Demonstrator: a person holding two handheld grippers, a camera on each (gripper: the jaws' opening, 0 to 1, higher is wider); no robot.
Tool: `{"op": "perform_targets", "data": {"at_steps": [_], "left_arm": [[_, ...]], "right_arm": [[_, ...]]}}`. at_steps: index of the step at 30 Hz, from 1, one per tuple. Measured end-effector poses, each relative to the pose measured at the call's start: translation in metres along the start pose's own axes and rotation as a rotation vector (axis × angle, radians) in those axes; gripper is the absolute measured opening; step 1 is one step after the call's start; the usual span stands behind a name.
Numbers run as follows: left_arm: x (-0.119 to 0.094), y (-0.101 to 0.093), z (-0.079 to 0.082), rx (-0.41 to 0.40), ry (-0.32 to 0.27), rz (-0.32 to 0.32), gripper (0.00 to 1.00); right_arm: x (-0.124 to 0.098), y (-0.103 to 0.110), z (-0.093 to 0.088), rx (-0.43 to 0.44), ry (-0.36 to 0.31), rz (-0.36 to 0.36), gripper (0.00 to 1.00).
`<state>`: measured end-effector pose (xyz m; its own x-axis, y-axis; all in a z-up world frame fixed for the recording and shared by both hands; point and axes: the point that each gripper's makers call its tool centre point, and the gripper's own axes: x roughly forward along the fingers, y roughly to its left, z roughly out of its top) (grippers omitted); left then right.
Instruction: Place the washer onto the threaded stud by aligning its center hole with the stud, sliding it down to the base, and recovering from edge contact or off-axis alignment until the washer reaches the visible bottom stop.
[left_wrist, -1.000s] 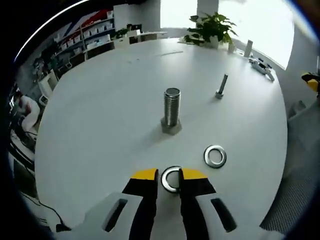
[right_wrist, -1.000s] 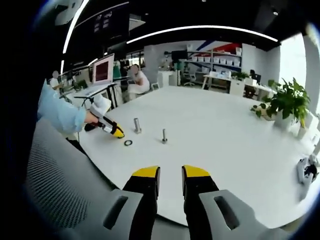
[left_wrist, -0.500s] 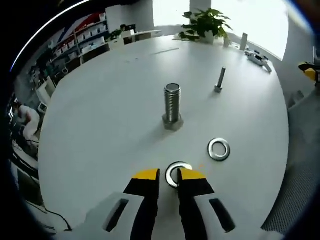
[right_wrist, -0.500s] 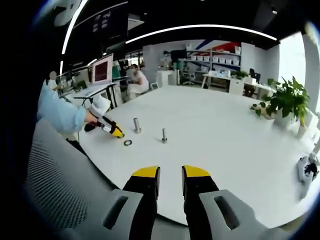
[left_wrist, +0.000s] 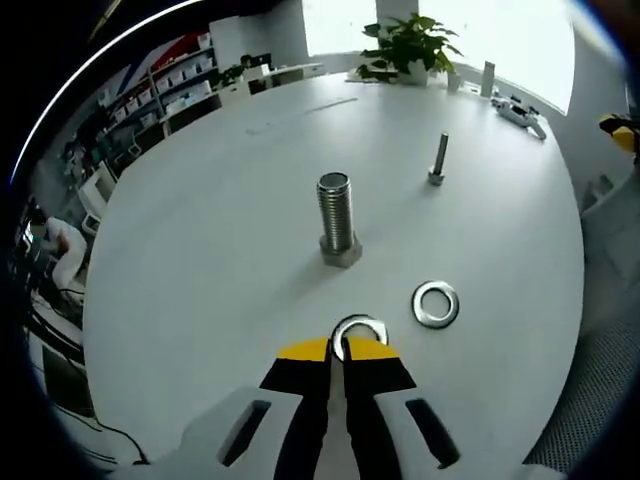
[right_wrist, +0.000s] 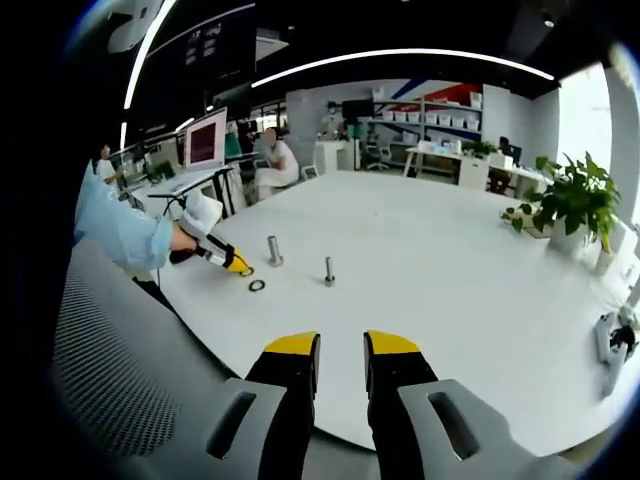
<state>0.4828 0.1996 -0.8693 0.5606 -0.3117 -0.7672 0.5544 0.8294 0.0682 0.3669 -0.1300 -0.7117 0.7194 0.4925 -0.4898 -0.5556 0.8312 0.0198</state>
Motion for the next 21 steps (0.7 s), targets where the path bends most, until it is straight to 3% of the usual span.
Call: {"op": "perform_targets", "data": {"at_steps": [9, 21], "left_arm": [[-0.021, 0.008, 0.033, -0.047, -0.066, 0.009, 0.01], [-0.04, 0.011, 0.079, -0.028, -0.154, 0.022, 0.01]], "right_arm": [[0.0, 0.0, 0.0, 0.002, -0.003, -0.001, 0.2], [0.0, 0.0, 0.001, 0.003, -0.008, -0.004, 0.2]]}}
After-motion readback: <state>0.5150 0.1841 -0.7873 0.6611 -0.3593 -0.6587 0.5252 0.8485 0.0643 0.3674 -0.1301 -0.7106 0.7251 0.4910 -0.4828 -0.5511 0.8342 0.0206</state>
